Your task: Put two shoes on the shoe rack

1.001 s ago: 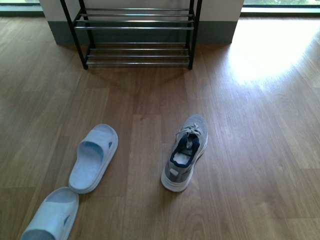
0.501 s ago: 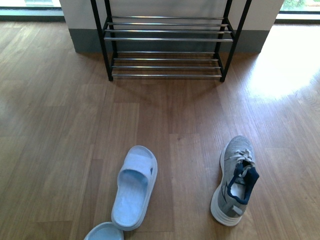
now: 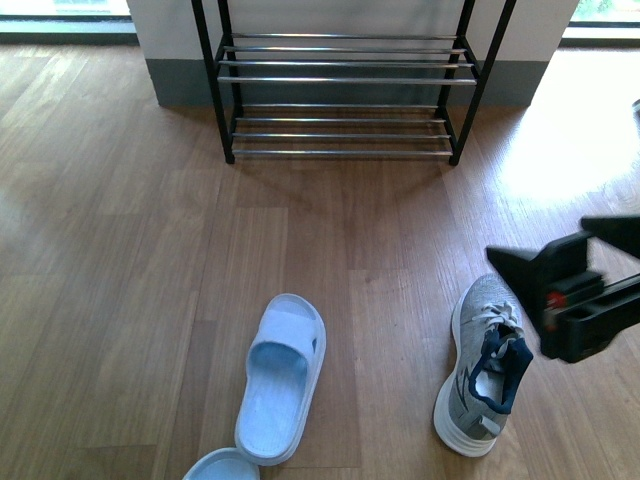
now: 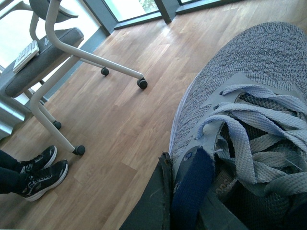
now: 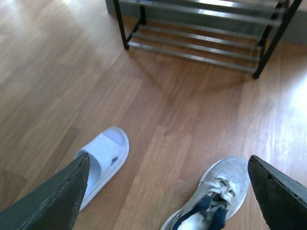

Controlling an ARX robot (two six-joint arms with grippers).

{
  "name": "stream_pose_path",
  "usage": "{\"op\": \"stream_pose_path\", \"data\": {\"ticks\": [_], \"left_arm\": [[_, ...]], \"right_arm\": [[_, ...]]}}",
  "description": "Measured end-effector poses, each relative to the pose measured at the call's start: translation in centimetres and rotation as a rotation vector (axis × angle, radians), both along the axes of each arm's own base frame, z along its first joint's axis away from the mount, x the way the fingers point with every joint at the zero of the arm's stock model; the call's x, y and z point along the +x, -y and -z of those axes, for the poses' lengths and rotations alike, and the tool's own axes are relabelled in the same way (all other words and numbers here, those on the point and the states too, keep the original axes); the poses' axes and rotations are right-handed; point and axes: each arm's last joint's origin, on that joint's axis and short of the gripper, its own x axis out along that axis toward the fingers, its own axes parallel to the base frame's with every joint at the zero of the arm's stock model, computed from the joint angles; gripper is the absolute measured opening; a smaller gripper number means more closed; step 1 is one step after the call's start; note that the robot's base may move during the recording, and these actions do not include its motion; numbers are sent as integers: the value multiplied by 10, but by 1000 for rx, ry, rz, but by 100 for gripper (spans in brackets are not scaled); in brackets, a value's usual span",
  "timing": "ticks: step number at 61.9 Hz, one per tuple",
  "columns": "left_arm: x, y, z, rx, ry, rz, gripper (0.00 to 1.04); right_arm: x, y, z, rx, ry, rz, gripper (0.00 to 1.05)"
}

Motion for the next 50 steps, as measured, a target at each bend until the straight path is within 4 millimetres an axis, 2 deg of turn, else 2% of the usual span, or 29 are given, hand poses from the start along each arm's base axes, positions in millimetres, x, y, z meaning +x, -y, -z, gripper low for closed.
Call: {"op": "stream_pose_path", "data": {"ticks": [3,6,16,25,30,38,50], "left_arm": [[0,0,0,0,0,0,1],[0,0,0,0,0,0,1],[0,0,0,0,0,0,1],[0,0,0,0,0,0,1],[0,0,0,0,0,0,1],[0,0,0,0,0,0,1],[0,0,0,0,0,0,1]], "right_arm": [[6,-5,14,-13,-49,-11,96],[17,-11,36,-41,-109,-12,96],[40,-17,79,-83,-209,13,96],[57,-8,115,-122,-282,73,96],[67,4,136,-157,-320,118,96],[75,20,155,-194,-355,173,96],[79,35,171,-220,-380,211,96]]}}
